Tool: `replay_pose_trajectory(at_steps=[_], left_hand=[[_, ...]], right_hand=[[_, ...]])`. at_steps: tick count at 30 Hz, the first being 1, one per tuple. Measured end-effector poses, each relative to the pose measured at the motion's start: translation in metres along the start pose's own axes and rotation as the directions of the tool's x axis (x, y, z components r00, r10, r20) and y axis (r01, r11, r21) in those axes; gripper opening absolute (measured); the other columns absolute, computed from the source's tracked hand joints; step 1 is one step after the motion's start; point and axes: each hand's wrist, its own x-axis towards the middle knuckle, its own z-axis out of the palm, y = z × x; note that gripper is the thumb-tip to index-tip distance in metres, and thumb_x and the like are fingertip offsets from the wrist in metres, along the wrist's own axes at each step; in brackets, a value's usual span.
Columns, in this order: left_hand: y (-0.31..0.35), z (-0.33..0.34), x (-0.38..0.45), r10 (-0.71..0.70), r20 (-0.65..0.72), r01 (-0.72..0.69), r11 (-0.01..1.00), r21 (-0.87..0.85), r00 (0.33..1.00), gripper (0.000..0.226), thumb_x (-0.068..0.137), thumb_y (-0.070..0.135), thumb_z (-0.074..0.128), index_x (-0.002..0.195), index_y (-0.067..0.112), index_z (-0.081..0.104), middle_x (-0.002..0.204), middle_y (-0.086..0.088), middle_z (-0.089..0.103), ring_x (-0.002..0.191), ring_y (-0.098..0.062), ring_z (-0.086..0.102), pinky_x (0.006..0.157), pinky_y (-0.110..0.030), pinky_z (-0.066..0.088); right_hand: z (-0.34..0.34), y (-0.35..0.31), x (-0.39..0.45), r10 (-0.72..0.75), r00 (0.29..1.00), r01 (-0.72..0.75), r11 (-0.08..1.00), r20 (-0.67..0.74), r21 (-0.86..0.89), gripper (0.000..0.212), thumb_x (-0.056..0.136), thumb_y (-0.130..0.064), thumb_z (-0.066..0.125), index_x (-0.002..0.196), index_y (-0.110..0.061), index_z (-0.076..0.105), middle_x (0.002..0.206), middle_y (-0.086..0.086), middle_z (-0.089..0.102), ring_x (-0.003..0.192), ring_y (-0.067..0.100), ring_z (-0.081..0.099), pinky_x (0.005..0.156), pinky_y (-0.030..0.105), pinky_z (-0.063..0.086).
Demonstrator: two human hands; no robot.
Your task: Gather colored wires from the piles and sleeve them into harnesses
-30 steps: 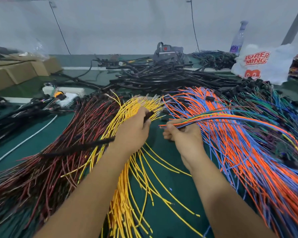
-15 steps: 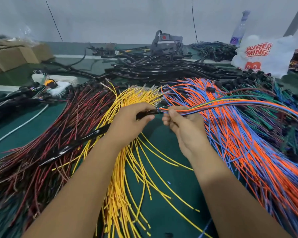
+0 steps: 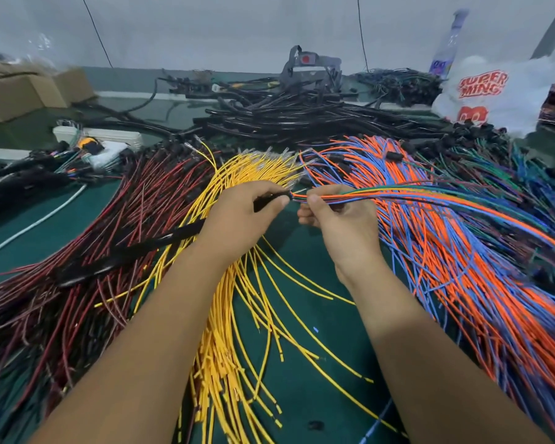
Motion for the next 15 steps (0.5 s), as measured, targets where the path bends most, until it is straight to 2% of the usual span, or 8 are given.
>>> replay_pose_trajectory(at_steps=[5, 7, 9, 11, 15], left_hand=[[0.001, -0.003, 0.000, 0.081, -0.022, -0.078, 0.990, 0.117, 0.996, 0.022, 0.090, 0.024, 0.064, 0.112, 0.022, 0.070, 0.097, 0.008, 0.062, 0.090, -0.005, 0.053, 0.079, -0.017, 0.042], [0.001, -0.006, -0.001, 0.093, 0.004, -0.093, 0.989, 0.115, 0.996, 0.024, 0.088, 0.025, 0.067, 0.111, 0.023, 0.070, 0.097, 0.006, 0.064, 0.092, -0.009, 0.056, 0.082, -0.023, 0.045], [0.001, -0.008, -0.002, 0.098, 0.037, -0.101, 0.991, 0.090, 0.994, 0.023, 0.087, 0.025, 0.068, 0.110, 0.023, 0.072, 0.096, 0.005, 0.065, 0.092, -0.012, 0.058, 0.085, -0.035, 0.047], [0.001, -0.010, -0.003, 0.091, 0.061, -0.094, 0.995, 0.041, 0.994, 0.021, 0.087, 0.023, 0.069, 0.107, 0.022, 0.073, 0.094, 0.006, 0.065, 0.092, -0.011, 0.058, 0.085, -0.039, 0.048], [0.002, -0.011, -0.004, 0.066, 0.097, -0.059, 0.996, -0.073, 0.993, 0.017, 0.084, 0.018, 0.071, 0.097, 0.029, 0.072, 0.091, 0.008, 0.064, 0.090, -0.007, 0.059, 0.083, -0.030, 0.048]], right_hand=[[0.000, -0.002, -0.002, 0.010, 0.999, -0.008, 0.998, 0.040, -0.065, 0.020, 0.091, 0.001, 0.059, 0.079, -0.015, 0.063, 0.055, -0.006, 0.067, 0.057, 0.008, 0.067, 0.056, 0.015, 0.051], [-0.001, -0.003, -0.002, 0.025, 0.998, -0.020, 0.996, 0.060, -0.083, 0.019, 0.091, 0.000, 0.058, 0.080, -0.015, 0.064, 0.055, -0.005, 0.067, 0.055, 0.007, 0.067, 0.054, 0.014, 0.050], [-0.002, -0.003, -0.002, 0.033, 0.997, -0.027, 0.996, 0.075, -0.087, 0.019, 0.090, 0.000, 0.059, 0.080, -0.014, 0.064, 0.056, -0.003, 0.067, 0.056, 0.008, 0.067, 0.054, 0.015, 0.050], [-0.002, -0.003, -0.001, 0.045, 0.995, -0.040, 0.997, 0.084, -0.062, 0.019, 0.091, 0.001, 0.058, 0.080, -0.013, 0.064, 0.056, -0.002, 0.067, 0.057, 0.009, 0.067, 0.056, 0.016, 0.050], [-0.003, -0.003, -0.001, 0.079, 0.991, -0.080, 0.997, 0.107, 0.007, 0.021, 0.093, -0.001, 0.057, 0.079, -0.015, 0.064, 0.060, -0.001, 0.066, 0.060, 0.012, 0.067, 0.059, 0.021, 0.051]])
